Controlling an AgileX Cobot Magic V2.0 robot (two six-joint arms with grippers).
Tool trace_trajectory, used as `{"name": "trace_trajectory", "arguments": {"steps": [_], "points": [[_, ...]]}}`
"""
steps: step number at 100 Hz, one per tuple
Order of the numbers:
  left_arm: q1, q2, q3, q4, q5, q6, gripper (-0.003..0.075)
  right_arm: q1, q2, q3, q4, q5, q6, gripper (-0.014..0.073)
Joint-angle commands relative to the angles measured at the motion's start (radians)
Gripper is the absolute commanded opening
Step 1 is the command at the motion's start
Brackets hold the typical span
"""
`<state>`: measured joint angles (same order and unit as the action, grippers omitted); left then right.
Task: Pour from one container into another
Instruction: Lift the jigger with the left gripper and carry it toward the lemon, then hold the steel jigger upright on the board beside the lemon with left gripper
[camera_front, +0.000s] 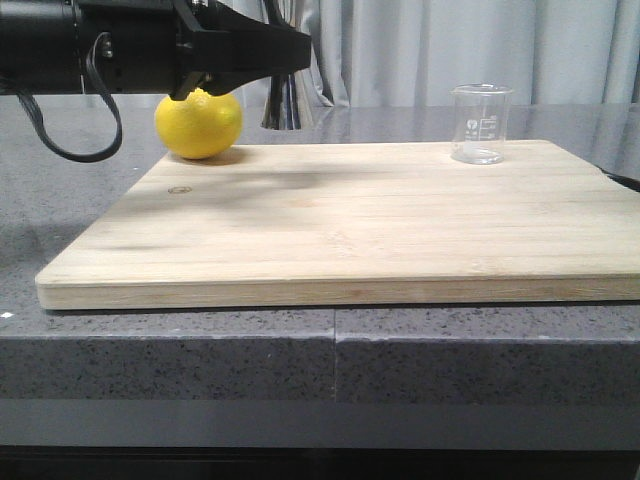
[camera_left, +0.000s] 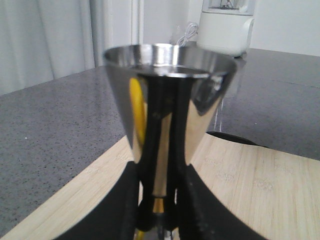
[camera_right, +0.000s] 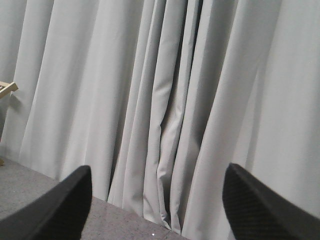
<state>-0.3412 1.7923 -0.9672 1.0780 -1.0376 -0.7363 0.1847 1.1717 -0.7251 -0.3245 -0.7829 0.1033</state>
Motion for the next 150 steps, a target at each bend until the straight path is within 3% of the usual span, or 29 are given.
{"name": "trace_trajectory", "arguments": {"steps": [1,104,126,150], "points": [[0.001,-0.056,-0.028,-0.053,-0.069,-0.019,-0.0021,0.011,-0.029,-0.022,0.005,-0.066,0.003,0.0497],[-0.001,-0.05,0.047,-0.075,-0.075,0.009,-0.0021,0.03,-0.029,-0.022,0.005,-0.058,0.003,0.0496],[-0.001,0.014,0.047,-0.095,-0.173,0.016,-0.0021,0.03,-0.029,-0.022,0.005,-0.058,0.003,0.0496],[-0.001,0.025,0.047,-0.1,-0.176,0.079,-0.0021,0.03,-0.029,-0.022,0.005,-0.054,0.003,0.0496]]}}
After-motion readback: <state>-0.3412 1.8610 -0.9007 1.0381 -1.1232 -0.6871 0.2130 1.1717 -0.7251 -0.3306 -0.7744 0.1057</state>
